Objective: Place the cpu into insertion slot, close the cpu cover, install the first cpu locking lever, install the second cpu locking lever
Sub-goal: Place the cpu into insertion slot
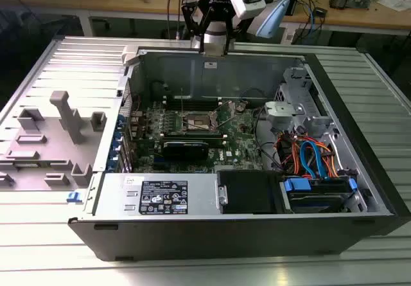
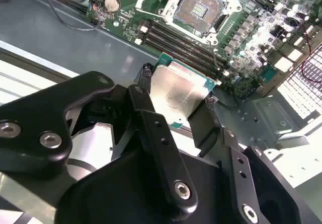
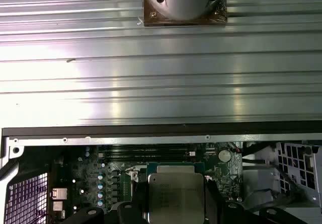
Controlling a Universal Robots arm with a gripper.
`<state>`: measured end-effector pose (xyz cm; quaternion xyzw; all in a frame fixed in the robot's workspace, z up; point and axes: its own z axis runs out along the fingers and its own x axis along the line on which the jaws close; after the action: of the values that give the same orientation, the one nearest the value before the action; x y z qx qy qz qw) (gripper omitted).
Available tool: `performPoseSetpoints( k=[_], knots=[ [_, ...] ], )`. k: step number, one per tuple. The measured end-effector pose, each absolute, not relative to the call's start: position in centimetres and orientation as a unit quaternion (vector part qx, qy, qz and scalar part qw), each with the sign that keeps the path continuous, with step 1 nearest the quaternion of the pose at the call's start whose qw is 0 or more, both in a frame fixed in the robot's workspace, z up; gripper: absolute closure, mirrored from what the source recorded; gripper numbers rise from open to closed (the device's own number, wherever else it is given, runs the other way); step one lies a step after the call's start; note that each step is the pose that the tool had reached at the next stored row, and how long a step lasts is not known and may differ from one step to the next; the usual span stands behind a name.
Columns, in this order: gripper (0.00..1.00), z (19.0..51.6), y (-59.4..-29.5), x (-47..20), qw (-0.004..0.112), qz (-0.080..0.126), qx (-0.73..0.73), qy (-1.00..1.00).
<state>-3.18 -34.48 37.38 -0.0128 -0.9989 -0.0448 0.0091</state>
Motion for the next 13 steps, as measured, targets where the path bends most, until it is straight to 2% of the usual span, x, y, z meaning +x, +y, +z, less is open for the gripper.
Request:
performPoseSetpoints(
  k=[13],
  knots=[
    [0.45,37.36,-35.18,-3.18,0.009,-0.045,-0.013,-0.999]
  ],
)
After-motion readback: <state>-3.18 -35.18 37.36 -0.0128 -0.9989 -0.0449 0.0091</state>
